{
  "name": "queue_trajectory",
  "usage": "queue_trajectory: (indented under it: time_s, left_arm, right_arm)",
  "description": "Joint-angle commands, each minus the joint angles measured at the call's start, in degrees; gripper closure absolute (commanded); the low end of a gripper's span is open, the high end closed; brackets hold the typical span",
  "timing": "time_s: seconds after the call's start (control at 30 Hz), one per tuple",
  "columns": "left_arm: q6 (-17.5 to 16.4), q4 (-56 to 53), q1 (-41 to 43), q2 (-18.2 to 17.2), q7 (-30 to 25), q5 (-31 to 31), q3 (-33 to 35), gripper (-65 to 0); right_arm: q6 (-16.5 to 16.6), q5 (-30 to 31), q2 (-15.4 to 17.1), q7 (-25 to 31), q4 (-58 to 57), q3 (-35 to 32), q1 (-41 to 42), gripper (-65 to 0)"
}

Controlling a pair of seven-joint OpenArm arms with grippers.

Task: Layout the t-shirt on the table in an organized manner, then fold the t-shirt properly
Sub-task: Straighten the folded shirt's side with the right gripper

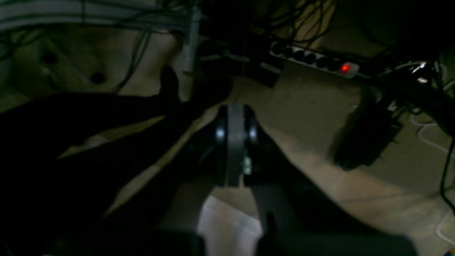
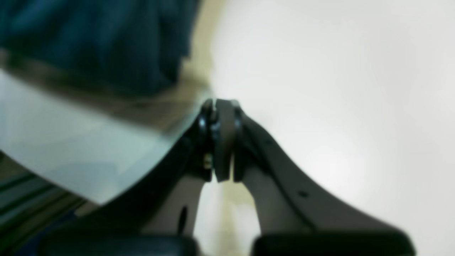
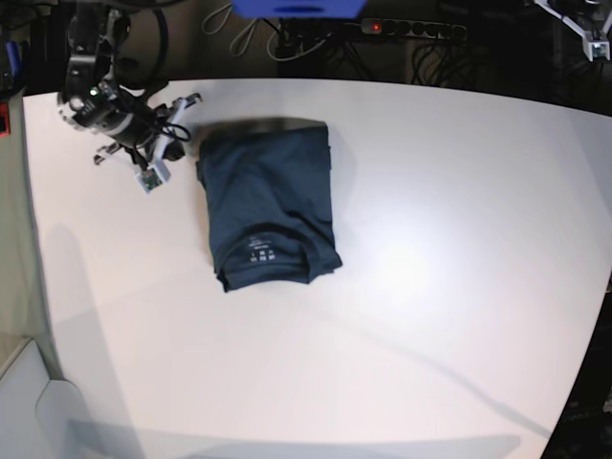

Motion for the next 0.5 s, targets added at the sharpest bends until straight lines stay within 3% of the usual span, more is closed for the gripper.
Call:
queue_trajectory:
  time_s: [0.0,0.47]
  left_arm:
    - [0.32,0.29,0.56,-1.99,-0.58,0.16,-0.64,0.0]
    - [0.32,-0.59,0.39,-5.42,-0.58,0.16,-0.56,0.0]
  right_arm:
    - [0.21,0.93,0.09,0.90,-0.01,-0.92,0.87,0.0]
    - [0.21,0.75,-4.13,0.82,-1.50,-2.24,1.66,0.0]
